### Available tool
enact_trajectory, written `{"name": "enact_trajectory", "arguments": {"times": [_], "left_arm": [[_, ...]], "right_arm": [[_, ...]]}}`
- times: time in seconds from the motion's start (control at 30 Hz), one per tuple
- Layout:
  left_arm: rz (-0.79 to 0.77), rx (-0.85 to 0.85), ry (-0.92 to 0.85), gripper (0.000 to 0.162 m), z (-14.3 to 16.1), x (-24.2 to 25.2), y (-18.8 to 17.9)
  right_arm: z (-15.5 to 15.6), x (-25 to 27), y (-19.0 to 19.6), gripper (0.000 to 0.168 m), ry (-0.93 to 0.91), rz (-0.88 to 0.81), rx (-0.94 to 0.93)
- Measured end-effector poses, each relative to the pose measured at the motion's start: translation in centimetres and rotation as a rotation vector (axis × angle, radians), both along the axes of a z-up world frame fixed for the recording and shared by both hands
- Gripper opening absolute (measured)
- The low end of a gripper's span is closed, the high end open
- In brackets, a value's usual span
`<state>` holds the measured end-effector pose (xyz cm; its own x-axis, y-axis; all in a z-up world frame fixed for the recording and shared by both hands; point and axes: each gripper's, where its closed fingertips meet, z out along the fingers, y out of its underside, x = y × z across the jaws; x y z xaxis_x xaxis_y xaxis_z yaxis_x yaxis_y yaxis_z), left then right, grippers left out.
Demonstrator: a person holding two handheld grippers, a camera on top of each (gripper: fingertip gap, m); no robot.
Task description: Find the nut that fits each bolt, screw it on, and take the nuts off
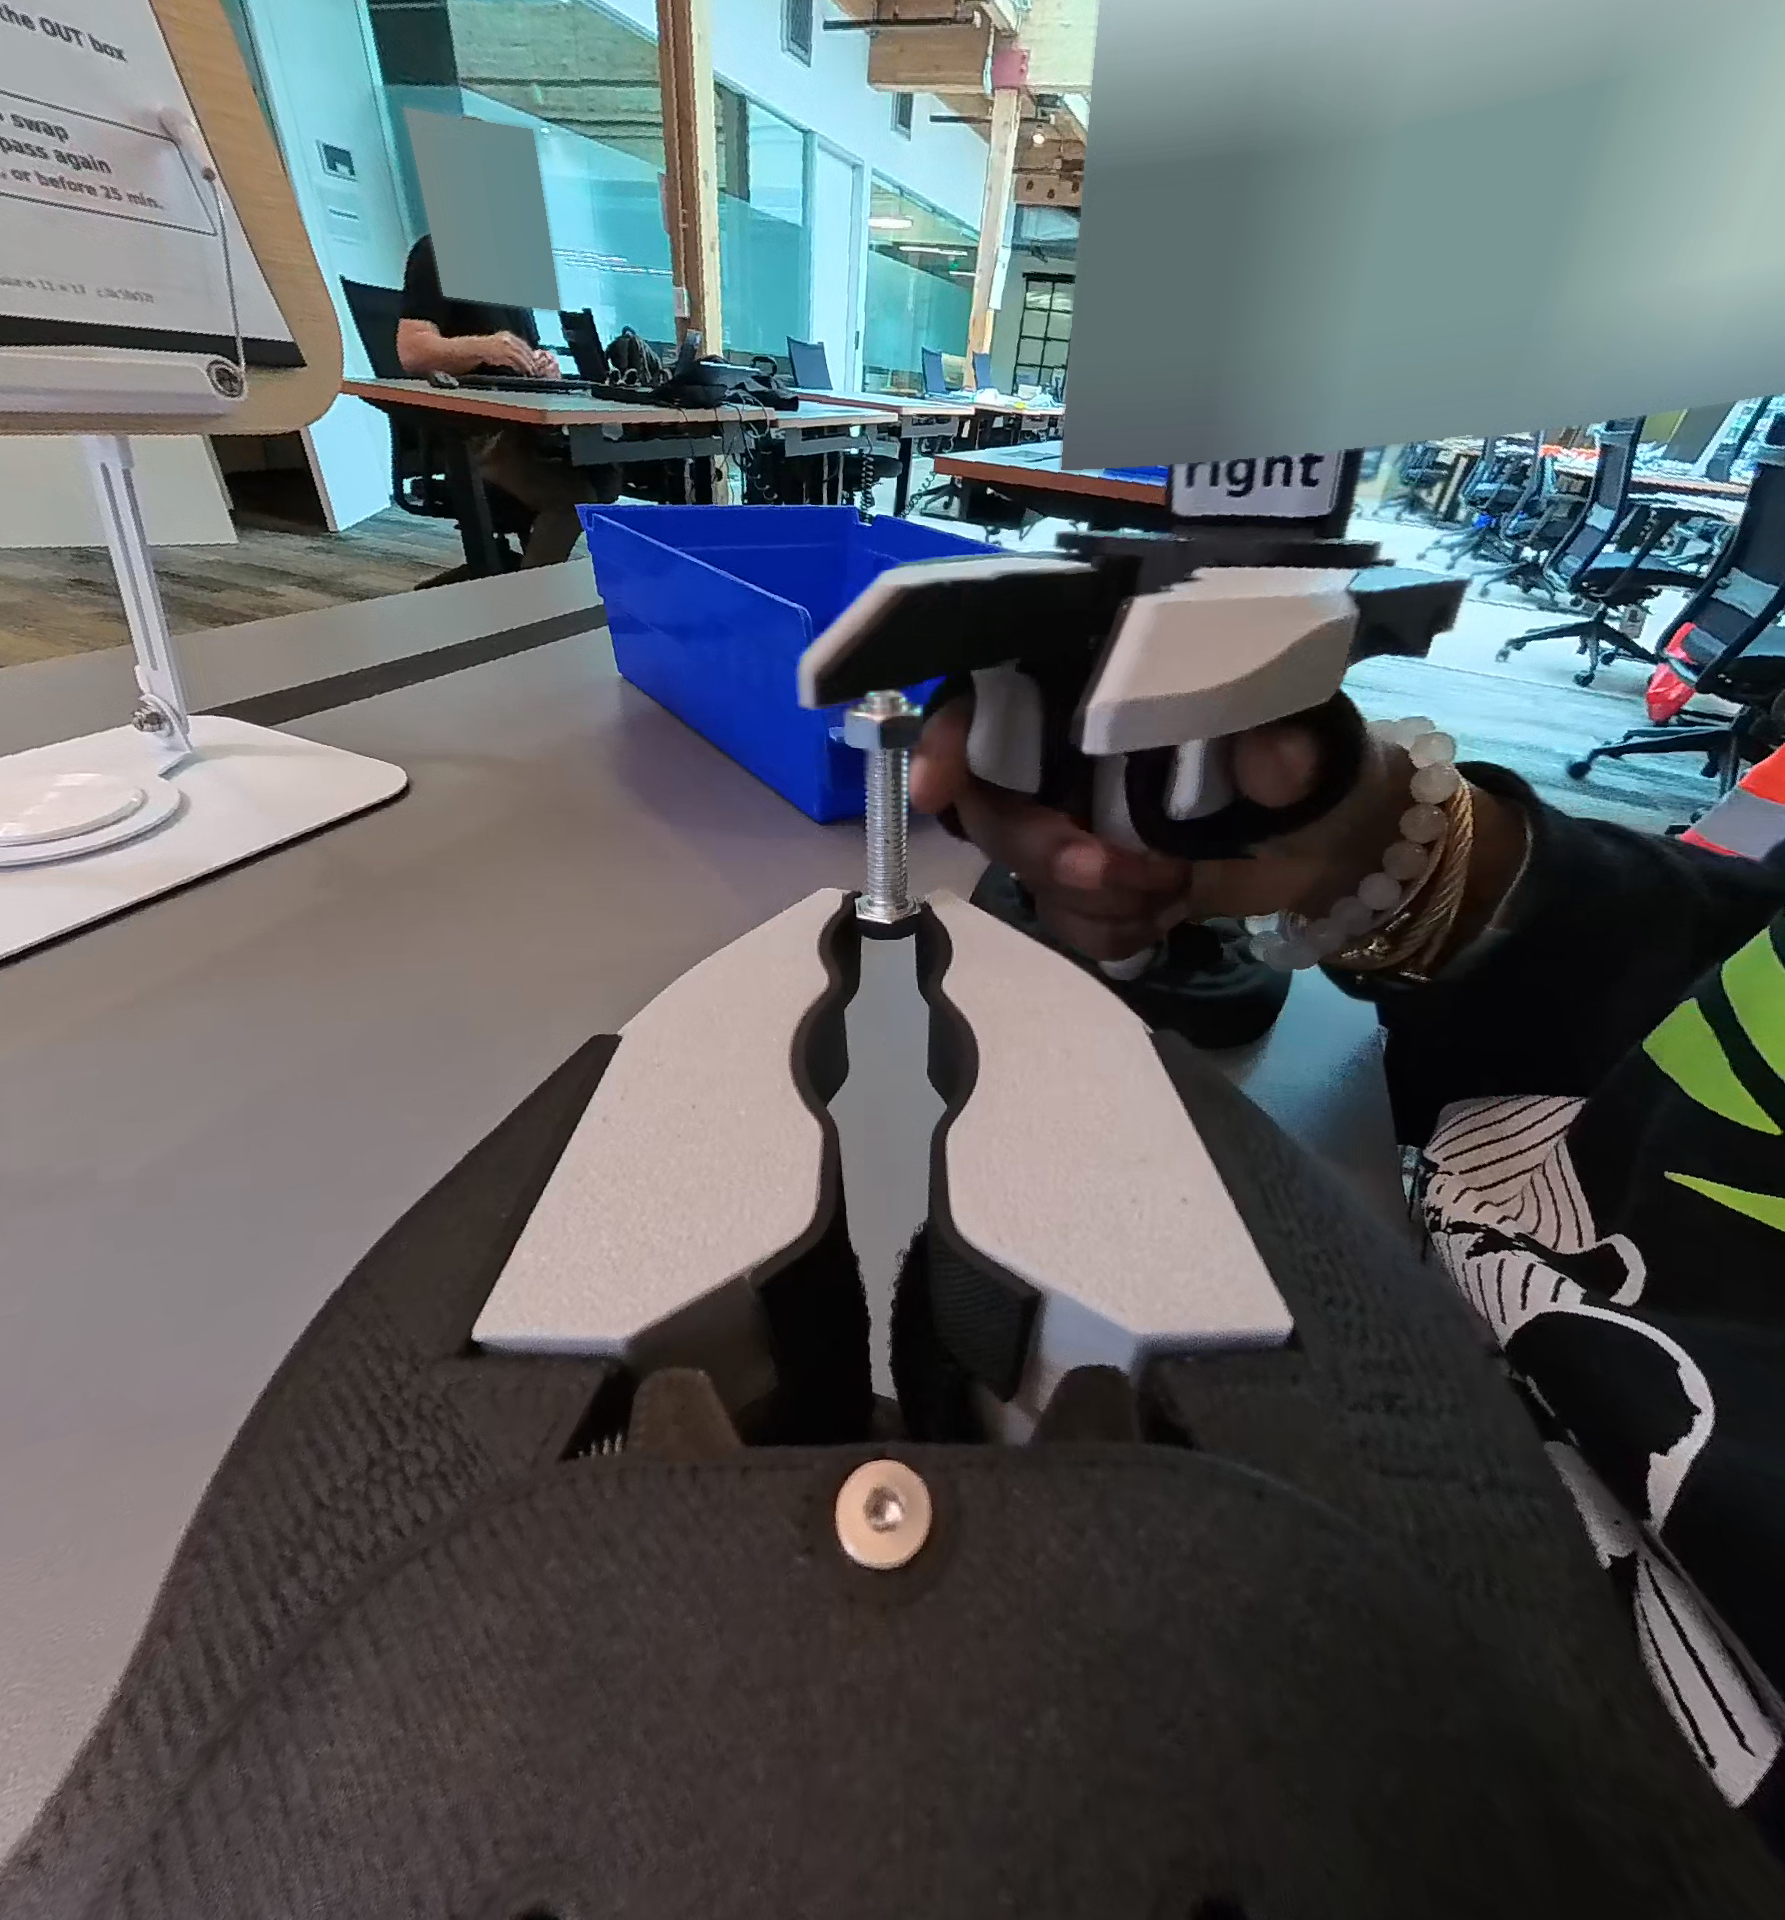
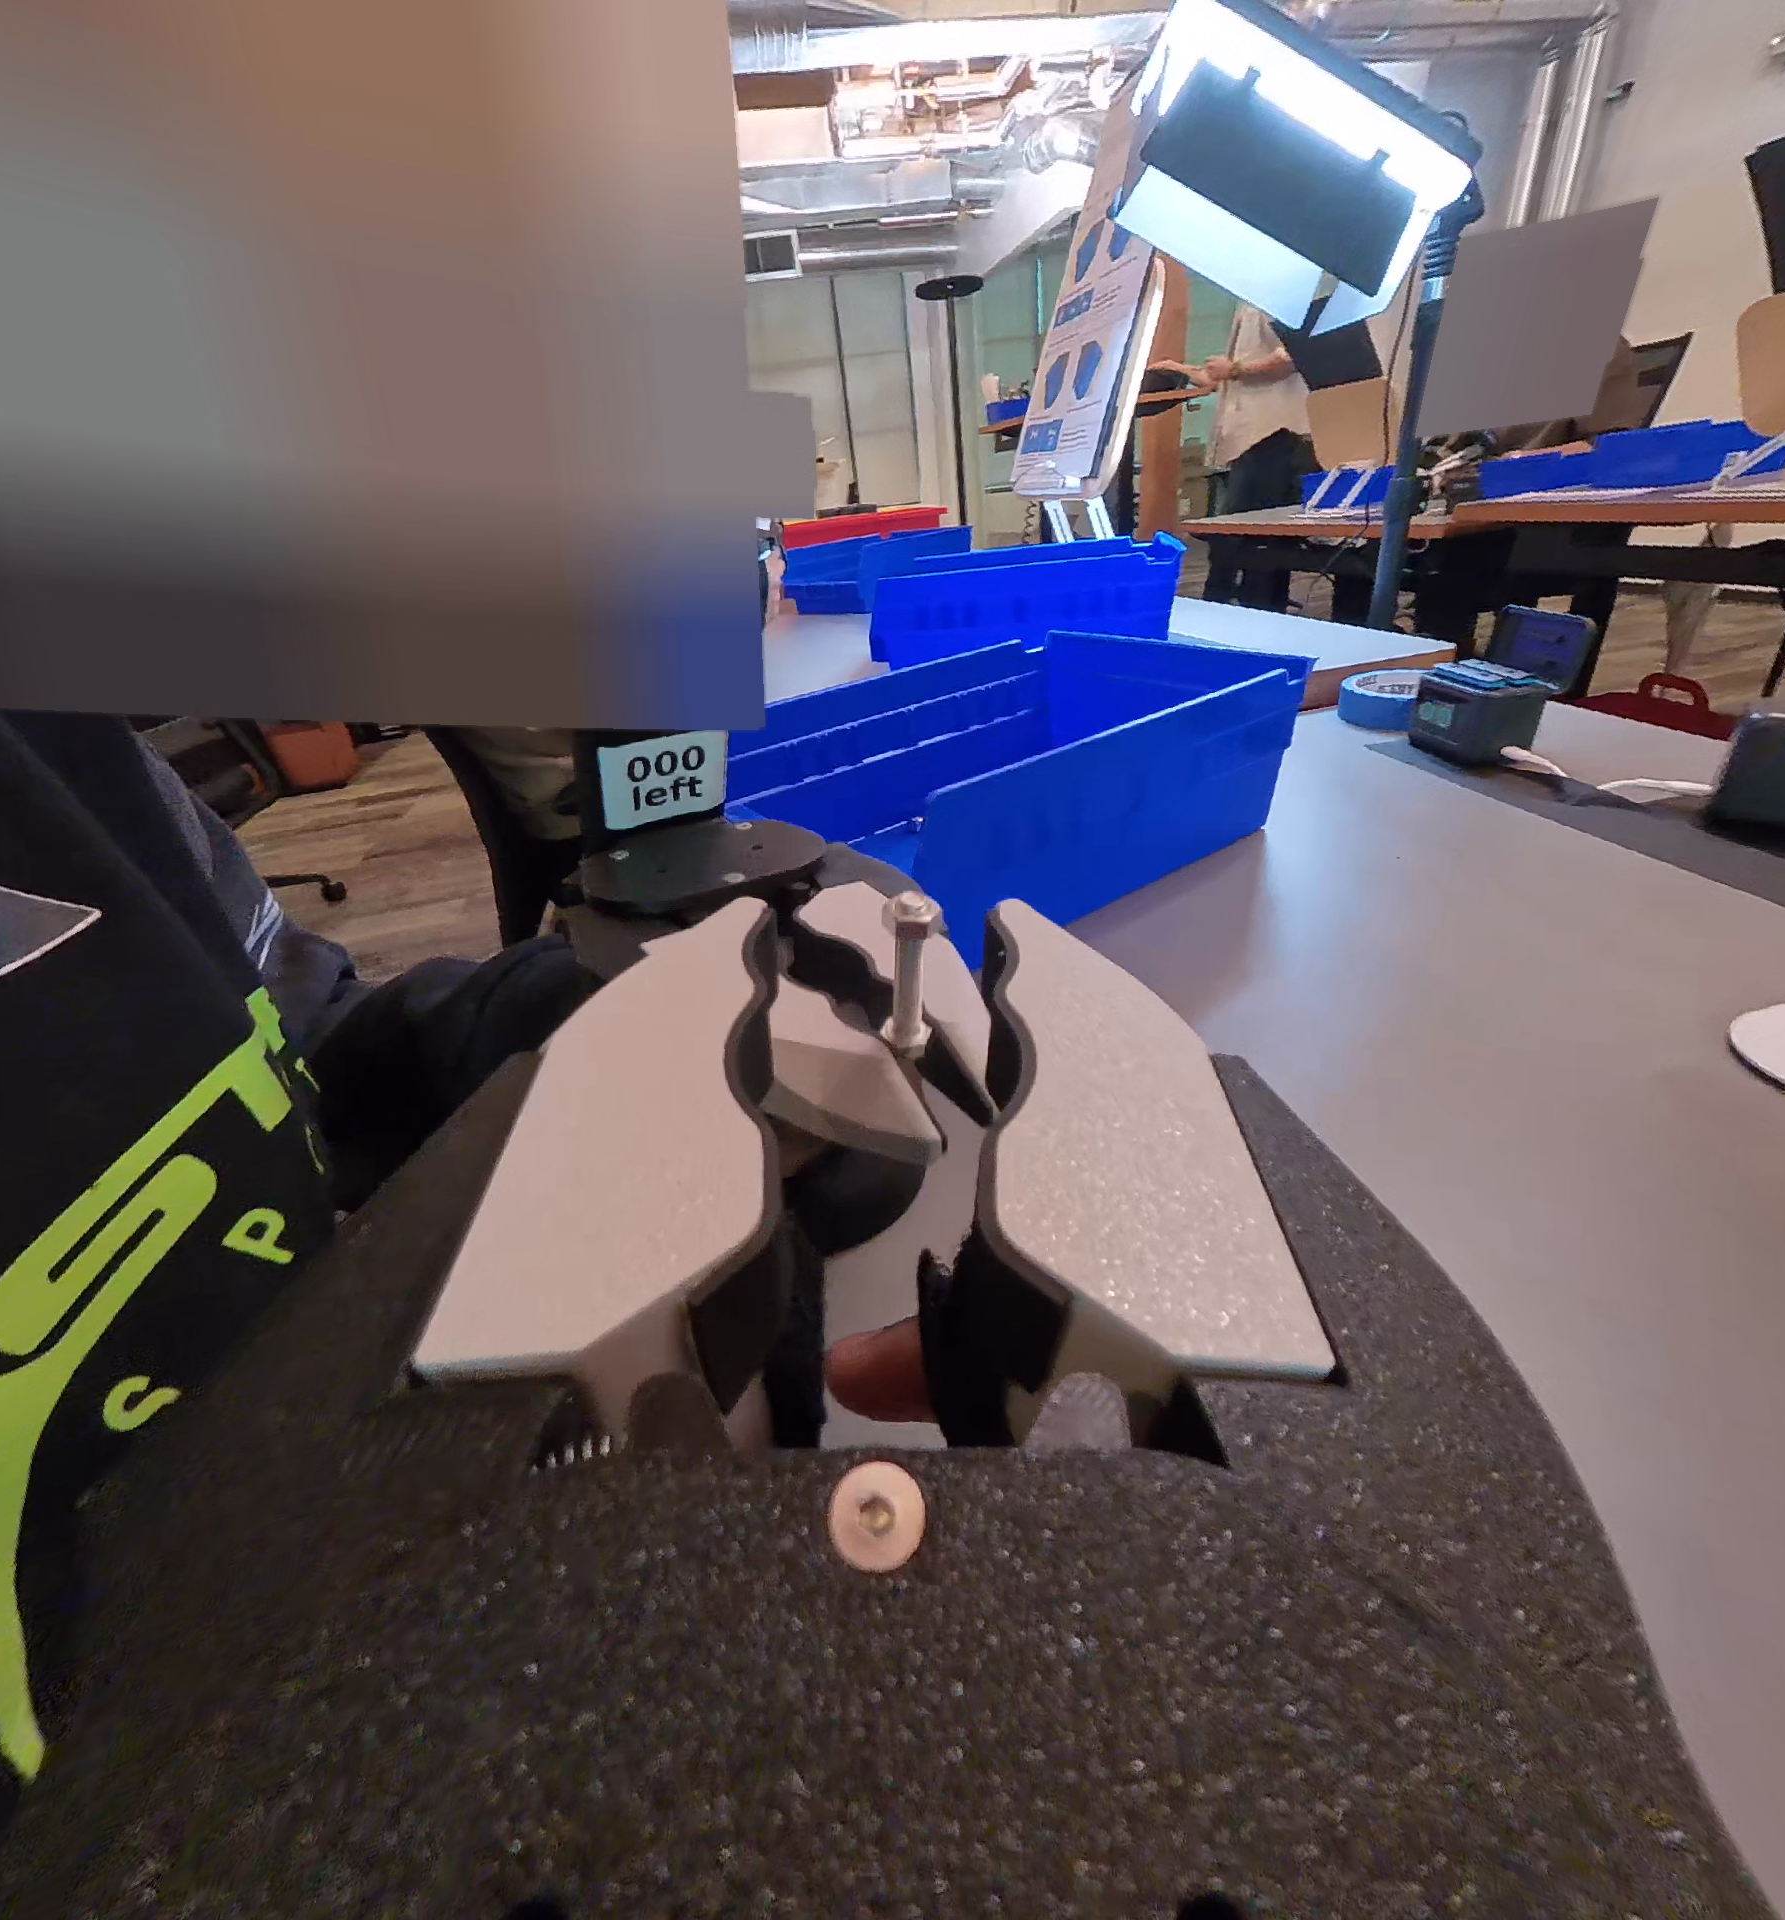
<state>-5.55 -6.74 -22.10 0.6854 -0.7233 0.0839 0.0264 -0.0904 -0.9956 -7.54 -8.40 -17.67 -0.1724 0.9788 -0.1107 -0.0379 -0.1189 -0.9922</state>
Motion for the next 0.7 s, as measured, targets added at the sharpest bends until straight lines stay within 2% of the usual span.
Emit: {"name": "enact_trajectory", "arguments": {"times": [0.3, 0.63, 0.7], "left_arm": [[-0.009, -0.002, 0.008, 0.01, -0.1, 0.1, -0.1], [0.005, -0.004, -0.007, 0.01, 0.0, -0.1, 0.1], [0.007, -0.004, -0.01, 0.01, 0.0, -0.2, 0.1]], "right_arm": [[-0.6, -2.6, -1.2, 0.041, -0.038, 0.091, 0.034], [-0.5, -0.3, -0.8, 0.037, -0.018, 0.024, 0.014], [-0.4, 0.4, -0.8, 0.031, -0.015, 0.017, 0.015]]}}
